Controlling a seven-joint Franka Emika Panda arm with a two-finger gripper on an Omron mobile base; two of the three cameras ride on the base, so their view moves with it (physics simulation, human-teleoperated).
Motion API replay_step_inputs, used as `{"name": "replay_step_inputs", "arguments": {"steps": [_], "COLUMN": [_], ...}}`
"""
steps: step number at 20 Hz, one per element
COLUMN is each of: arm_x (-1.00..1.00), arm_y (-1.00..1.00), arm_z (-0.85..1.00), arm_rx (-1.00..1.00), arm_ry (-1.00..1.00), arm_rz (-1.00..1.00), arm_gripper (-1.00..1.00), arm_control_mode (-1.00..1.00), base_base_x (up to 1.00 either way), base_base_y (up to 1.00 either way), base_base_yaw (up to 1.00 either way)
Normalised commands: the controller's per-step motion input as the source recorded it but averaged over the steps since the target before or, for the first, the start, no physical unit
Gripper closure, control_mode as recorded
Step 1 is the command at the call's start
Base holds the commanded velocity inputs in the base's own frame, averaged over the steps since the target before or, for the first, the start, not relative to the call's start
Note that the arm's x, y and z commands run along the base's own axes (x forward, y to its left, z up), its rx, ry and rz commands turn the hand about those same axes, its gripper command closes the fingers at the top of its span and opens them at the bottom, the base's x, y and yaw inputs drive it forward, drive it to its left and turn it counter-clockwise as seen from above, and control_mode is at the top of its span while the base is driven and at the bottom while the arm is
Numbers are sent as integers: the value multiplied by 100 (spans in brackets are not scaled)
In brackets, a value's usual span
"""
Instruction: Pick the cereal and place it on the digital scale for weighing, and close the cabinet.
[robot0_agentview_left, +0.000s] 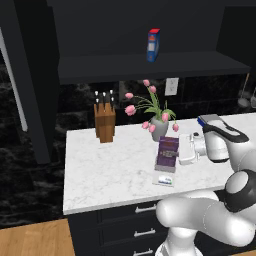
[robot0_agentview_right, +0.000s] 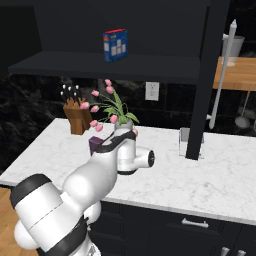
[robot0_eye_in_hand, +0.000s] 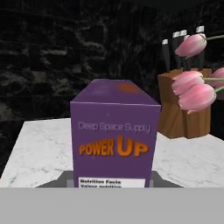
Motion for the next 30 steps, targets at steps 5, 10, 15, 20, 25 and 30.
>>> {"name": "replay_step_inputs", "arguments": {"steps": [5,10,15,20,25,30], "arm_x": [-5,-2,-9,-39,-39,-43], "arm_y": [0,0,-1,-31,-54,-57], "arm_z": [-2,0,0,10,19,59], "arm_rx": [0,0,0,3,14,24], "arm_ry": [0,0,-2,-17,-25,-43], "arm_rz": [0,0,0,-2,-3,0], "arm_gripper": [-100,-100,-100,-100,-100,-100], "arm_control_mode": [-100,-100,-100,-100,-100,-100], "base_base_x": [0,0,0,0,0,0], "base_base_y": [0,0,0,0,0,0], "base_base_yaw": [0,0,0,0,0,0]}}
